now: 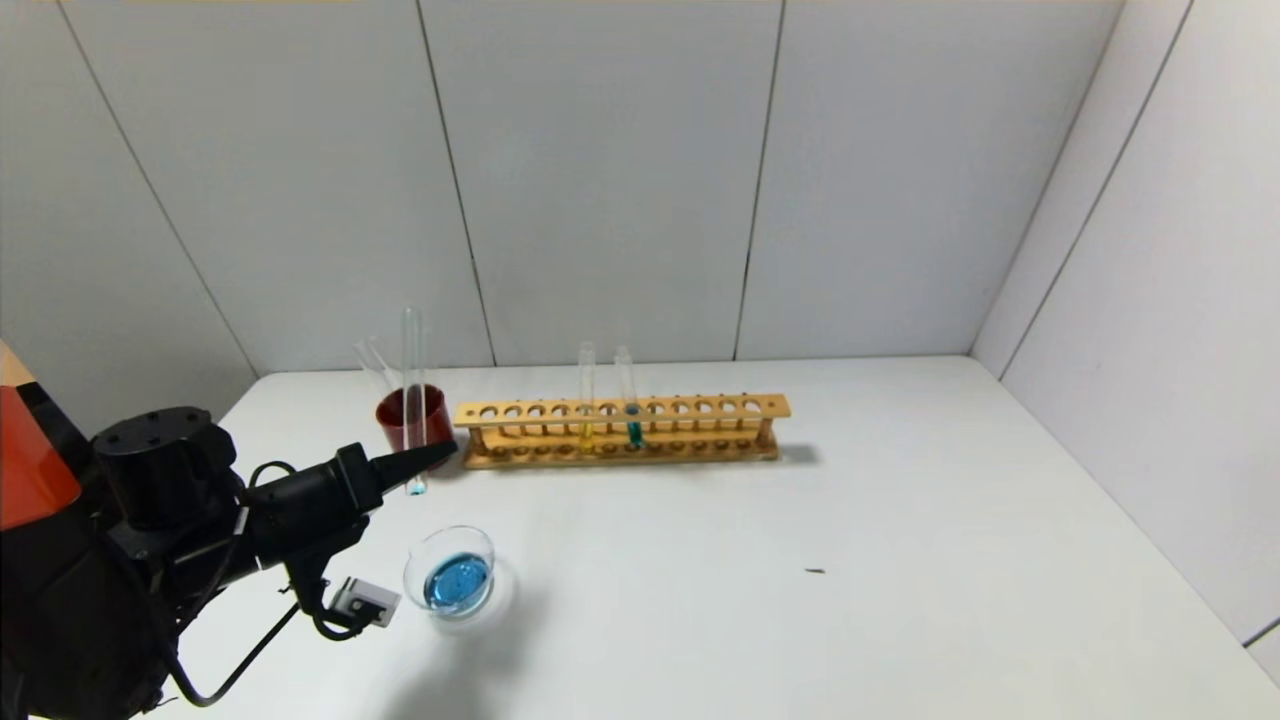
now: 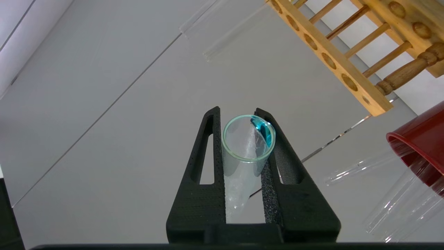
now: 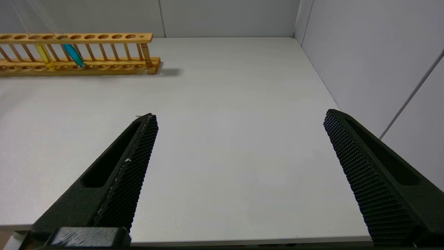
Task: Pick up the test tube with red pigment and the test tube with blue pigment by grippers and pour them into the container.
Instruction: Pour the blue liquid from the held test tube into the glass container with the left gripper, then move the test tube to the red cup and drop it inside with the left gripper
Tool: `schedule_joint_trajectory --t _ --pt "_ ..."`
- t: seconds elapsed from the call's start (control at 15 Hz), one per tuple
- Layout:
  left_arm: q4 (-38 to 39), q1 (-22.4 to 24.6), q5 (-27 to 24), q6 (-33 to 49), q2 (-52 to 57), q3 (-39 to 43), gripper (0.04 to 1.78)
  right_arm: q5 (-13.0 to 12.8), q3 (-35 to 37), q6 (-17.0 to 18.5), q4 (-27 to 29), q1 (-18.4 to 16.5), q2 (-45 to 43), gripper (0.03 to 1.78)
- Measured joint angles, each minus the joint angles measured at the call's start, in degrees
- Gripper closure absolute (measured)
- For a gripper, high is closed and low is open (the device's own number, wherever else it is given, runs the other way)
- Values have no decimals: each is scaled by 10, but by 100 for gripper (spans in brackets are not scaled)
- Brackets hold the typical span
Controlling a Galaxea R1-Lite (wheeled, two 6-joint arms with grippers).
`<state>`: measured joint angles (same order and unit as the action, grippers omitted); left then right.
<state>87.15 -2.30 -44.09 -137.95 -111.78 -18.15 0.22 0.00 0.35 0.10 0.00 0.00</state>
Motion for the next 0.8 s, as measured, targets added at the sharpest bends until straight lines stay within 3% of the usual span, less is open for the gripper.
schedule_joint_trajectory --t 0.27,0.47,0.8 --pt "0 -1 31 57 16 7 148 0 0 0 0 0 0 6" --pt "0 -7 112 155 52 8 148 0 0 0 0 0 0 6" --pt "-1 -65 416 439 132 -30 148 0 0 0 0 0 0 6"
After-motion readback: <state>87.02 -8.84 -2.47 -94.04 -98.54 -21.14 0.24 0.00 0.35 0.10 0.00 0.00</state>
